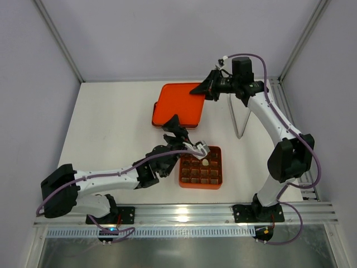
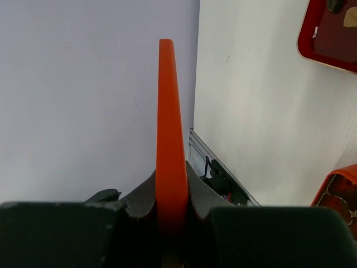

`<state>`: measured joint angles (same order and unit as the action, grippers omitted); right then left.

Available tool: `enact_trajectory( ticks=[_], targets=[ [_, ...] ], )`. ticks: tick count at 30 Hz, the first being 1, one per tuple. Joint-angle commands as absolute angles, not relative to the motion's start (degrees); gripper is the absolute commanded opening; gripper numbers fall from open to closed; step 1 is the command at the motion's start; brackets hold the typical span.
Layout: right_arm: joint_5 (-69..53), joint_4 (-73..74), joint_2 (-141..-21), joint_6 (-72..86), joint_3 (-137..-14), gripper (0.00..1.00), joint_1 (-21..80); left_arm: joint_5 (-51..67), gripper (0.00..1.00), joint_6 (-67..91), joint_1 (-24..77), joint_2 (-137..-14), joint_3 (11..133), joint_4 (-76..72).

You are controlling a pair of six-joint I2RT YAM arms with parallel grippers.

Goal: Pack the chocolate

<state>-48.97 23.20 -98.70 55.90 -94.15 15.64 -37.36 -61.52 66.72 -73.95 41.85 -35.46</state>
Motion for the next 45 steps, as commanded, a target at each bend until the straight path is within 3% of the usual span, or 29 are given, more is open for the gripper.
enact_trajectory(
  ticks=[1,12,14,20,25,27,31,34,37,45],
  targets=[
    [-49.57,23.64,-94.92,56.34,-93.61,0.04,16.17,-39.02,0.7,-70.04,67.06,-76.1,42.27,-49.03],
    [-49.22,23.82,-94.13,55.72,-92.64,0.04,17.05,-38.06,0.45,-78.83,66.71,-80.33,42.27,-58.08],
    [-49.13,23.64,-93.87,55.63,-92.03,0.04,17.23,-38.06,0.38,-80.06,66.62,-81.29,42.62,-59.85],
    [-49.22,22.94,-93.08,55.63,-90.53,0.04,17.4,-37.88,0.02,-82.61,66.53,-82.62,43.85,-64.42],
    [-49.4,22.24,-92.46,55.2,-89.65,0.05,17.4,-36.48,0.0,-83.58,66.62,-82.62,44.47,-65.3],
    [-49.22,22.24,-92.37,54.58,-89.65,0.14,17.4,-36.3,0.0,-83.58,66.62,-82.27,44.65,-65.3],
    [-47.29,23.46,-92.29,51.86,-90.96,0.51,17.4,-36.74,0.0,-80.35,67.06,-80.78,45.35,-61.2],
    [-43.43,26.61,-92.2,47.83,-93.41,0.66,17.4,-37.44,0.0,-76.83,67.32,-78.93,45.96,-56.1],
    [-39.03,28.57,-91.5,44.48,-94.92,0.76,16.97,-39.11,0.0,-70.94,67.5,-76.74,47.37,-50.38],
    [-35.69,19.34,-85.35,46.67,-90.79,0.84,13.1,-43.76,0.0,-46.27,67.76,-72.42,55.71,-19.82]
  ],
)
